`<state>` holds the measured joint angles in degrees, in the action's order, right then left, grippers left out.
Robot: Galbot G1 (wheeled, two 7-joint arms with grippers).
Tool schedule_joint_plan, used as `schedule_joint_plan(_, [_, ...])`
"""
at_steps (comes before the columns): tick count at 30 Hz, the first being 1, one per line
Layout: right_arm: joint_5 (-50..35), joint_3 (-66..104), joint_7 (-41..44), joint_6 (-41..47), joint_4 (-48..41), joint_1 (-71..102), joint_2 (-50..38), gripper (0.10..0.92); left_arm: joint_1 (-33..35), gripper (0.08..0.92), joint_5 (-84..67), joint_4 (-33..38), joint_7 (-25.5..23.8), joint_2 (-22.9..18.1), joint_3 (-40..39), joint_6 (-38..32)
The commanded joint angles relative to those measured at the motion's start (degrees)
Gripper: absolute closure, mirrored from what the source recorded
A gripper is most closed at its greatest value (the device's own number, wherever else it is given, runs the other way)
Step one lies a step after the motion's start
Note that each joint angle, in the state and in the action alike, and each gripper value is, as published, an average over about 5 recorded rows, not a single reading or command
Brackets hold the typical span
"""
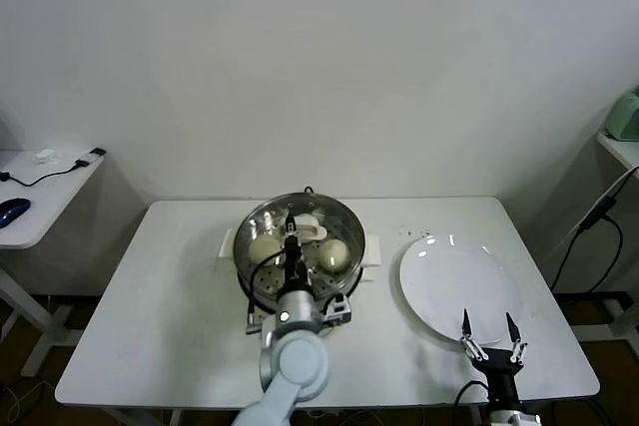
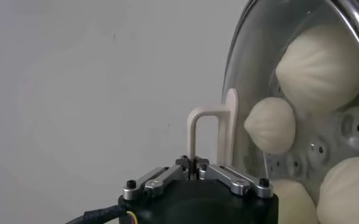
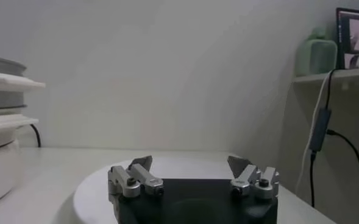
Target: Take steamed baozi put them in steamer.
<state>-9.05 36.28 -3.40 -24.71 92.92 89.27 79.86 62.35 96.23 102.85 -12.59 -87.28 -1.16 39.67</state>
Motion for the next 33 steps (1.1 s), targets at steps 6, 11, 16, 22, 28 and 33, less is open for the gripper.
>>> schedule_joint_plan(6, [0.41,-0.1,0.38,-0.2,0.42,-0.04,0.24,0.203,0.55,0.81,0.21,-0.22,-0.2,0.01,-0.17,-0.2])
schedule_joint_plan(11, [0.69,-0.23,0.59,0.33,0.67,-0.08,0.48,0.203,0.8,0.667,-1.92,2.79,-1.58,0.95,-1.18,-0.14])
schedule_joint_plan(16, [0.92,-0.37,0.88,1.57,1.0,-0.17,1.1,0.203,1.8,0.52,-3.3,6.69,-2.34,2.55,-1.77,-0.16])
schedule_joint_plan(22, [-1.43,-1.25,0.39,2.77,1.91,0.56,1.52,0.203,4.16,0.346,-7.47,12.73,-1.8,4.7,-1.43,-0.67])
schedule_joint_plan(28, [-2.59,-0.72,1.42,1.98,4.43,1.6,1.11,0.203,8.6,0.199,-16.43,18.76,2.12,8.22,1.27,-5.76])
schedule_joint_plan(33, [-2.23,-0.6,2.86,3.37,5.85,2.46,-0.53,0.203,12.44,0.178,-32.52,21.86,9.32,9.77,6.77,-13.62])
